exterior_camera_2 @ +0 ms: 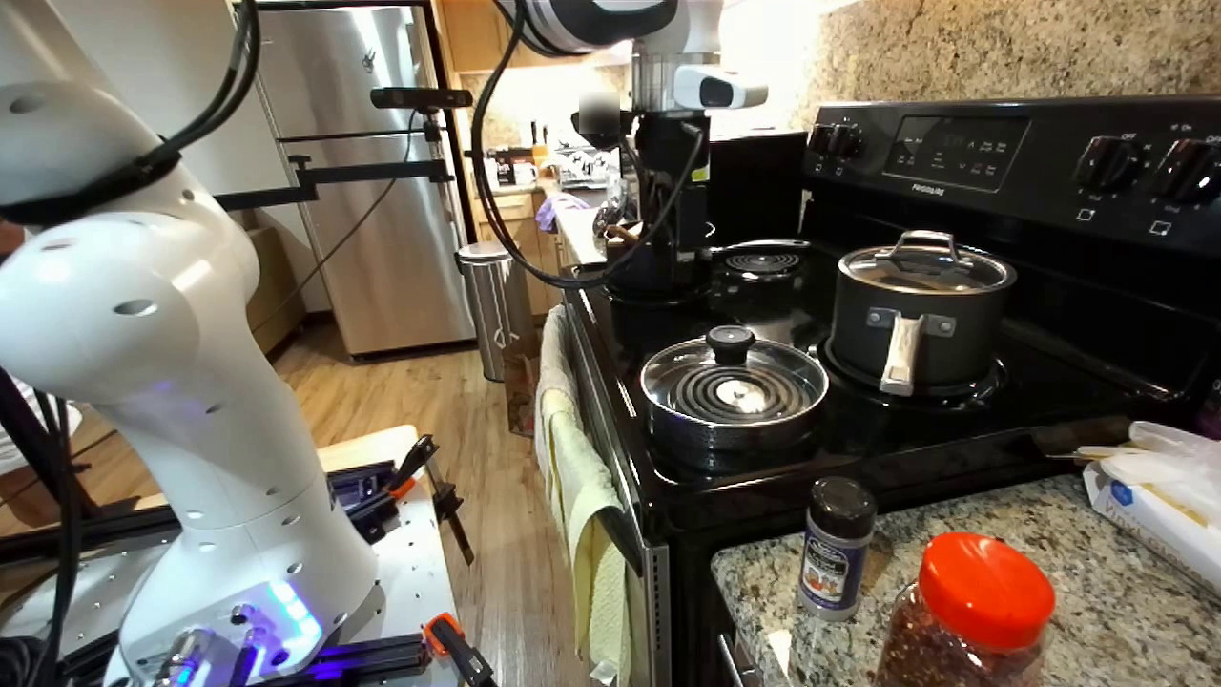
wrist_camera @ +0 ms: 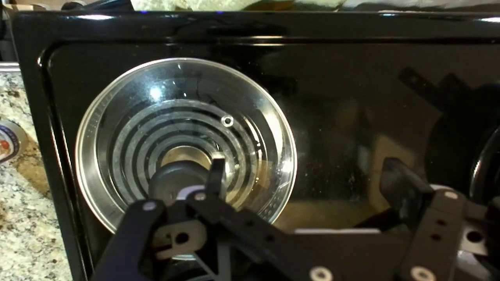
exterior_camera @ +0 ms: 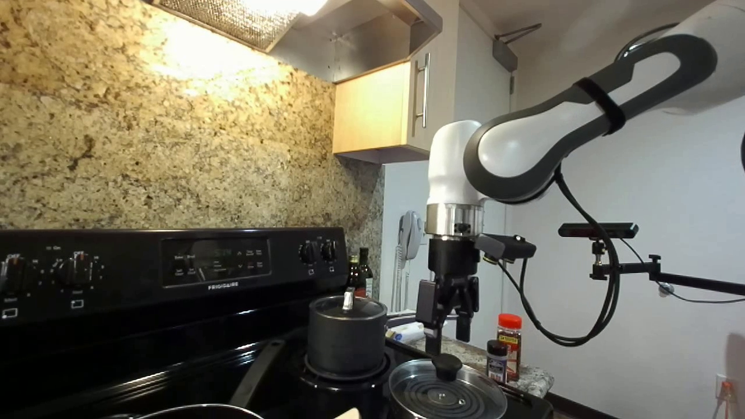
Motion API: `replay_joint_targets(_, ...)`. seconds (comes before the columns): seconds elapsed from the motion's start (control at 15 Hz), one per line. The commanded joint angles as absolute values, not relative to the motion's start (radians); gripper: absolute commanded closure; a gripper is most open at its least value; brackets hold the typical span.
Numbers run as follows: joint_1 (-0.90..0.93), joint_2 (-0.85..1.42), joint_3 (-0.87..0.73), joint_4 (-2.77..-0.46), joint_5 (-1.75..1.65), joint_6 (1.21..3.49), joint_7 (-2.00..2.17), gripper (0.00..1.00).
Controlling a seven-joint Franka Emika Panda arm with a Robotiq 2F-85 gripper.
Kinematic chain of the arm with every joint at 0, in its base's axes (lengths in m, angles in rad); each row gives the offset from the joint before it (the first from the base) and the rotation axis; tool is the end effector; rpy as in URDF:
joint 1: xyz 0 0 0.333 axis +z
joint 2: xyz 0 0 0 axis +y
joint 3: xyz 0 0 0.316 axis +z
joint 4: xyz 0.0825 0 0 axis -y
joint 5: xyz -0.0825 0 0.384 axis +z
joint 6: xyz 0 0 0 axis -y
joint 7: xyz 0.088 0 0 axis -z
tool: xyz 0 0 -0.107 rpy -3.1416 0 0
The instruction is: Move the clear lid to the right burner
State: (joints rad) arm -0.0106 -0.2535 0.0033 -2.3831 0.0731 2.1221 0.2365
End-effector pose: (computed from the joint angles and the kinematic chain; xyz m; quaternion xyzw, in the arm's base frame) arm 0.4572 0.0000 0.4184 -0.9896 0.1407 0.0072 0.0300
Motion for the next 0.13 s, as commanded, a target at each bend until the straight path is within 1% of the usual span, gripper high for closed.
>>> replay_joint_targets(0.0, -0.015, -0.254, 0.011, -2.382, 0.074, 2.119, 0.235, 0.0)
replay_joint_targets(0.07, -0.014, -0.254, 0.013, -2.382, 0.074, 2.119, 0.235, 0.0)
